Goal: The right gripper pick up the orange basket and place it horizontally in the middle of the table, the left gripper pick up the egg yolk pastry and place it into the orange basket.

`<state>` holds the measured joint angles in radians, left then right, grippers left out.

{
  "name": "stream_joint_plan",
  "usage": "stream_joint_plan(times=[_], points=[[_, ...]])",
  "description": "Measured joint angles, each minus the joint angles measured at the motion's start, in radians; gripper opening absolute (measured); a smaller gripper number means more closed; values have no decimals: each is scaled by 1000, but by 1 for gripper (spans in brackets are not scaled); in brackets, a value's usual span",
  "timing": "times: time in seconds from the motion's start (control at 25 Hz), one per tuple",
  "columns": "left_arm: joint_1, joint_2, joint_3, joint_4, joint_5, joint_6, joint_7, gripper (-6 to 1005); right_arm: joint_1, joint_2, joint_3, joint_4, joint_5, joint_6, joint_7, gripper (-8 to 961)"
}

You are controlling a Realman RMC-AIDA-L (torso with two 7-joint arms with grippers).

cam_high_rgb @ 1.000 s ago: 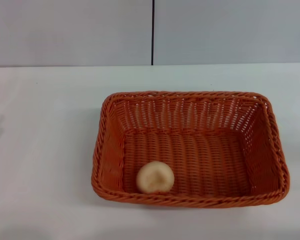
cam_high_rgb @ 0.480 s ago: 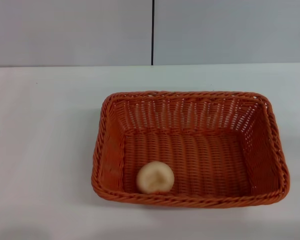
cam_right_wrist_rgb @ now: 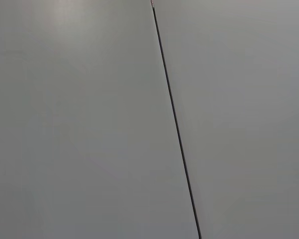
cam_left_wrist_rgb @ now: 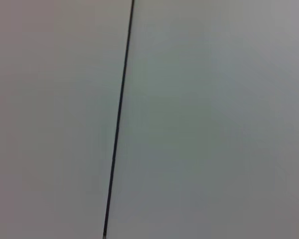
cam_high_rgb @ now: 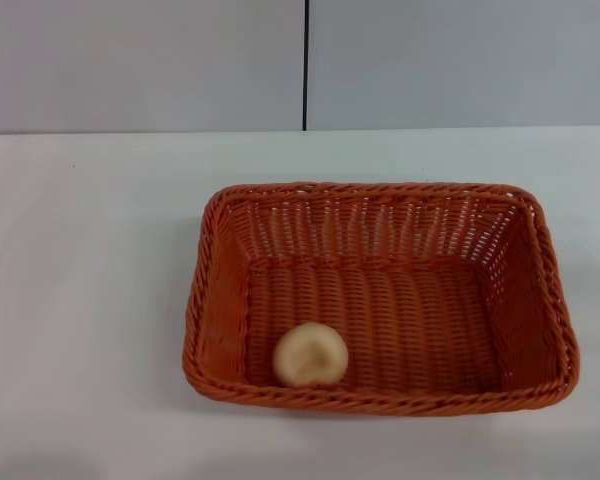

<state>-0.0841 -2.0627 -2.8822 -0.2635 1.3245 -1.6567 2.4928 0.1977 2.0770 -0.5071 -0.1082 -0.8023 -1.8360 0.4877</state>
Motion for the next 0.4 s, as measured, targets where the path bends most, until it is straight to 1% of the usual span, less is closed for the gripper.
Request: stream_joint_plan(times=[0.4], points=[[-11,0,0,21,-2,-1,11,813,17,1,1,13,-1,-6,0,792]])
